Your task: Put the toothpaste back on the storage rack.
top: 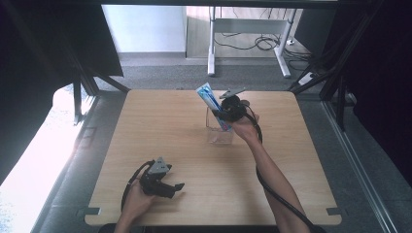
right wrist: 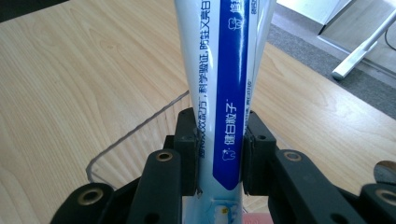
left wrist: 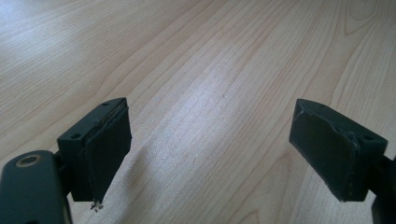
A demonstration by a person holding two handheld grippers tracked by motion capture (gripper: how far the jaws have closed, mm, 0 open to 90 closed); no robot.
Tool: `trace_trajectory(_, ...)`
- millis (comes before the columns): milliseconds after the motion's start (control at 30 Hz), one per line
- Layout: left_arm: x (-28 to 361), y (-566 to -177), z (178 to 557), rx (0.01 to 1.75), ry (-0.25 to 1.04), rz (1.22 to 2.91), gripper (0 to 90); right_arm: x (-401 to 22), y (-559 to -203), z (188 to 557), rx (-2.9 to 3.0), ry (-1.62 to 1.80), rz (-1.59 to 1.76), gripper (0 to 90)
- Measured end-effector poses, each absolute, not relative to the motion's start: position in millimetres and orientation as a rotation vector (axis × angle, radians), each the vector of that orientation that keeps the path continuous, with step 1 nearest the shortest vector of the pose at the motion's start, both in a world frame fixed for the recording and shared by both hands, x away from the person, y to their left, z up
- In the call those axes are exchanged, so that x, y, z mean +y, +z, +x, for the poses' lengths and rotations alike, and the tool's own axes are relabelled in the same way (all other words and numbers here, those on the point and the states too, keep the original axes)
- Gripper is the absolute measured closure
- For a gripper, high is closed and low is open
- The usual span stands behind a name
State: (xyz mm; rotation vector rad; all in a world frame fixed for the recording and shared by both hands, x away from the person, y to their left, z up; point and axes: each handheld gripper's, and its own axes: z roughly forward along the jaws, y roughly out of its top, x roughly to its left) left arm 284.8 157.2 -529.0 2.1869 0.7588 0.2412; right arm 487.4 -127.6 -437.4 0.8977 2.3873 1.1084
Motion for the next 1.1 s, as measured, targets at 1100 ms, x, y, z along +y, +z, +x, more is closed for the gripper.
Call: trace_trajectory(1100,156,-529,285,0.752,0.247,2.201,13.2,-128,-455,483,2.474,1.022,0.84,66.1)
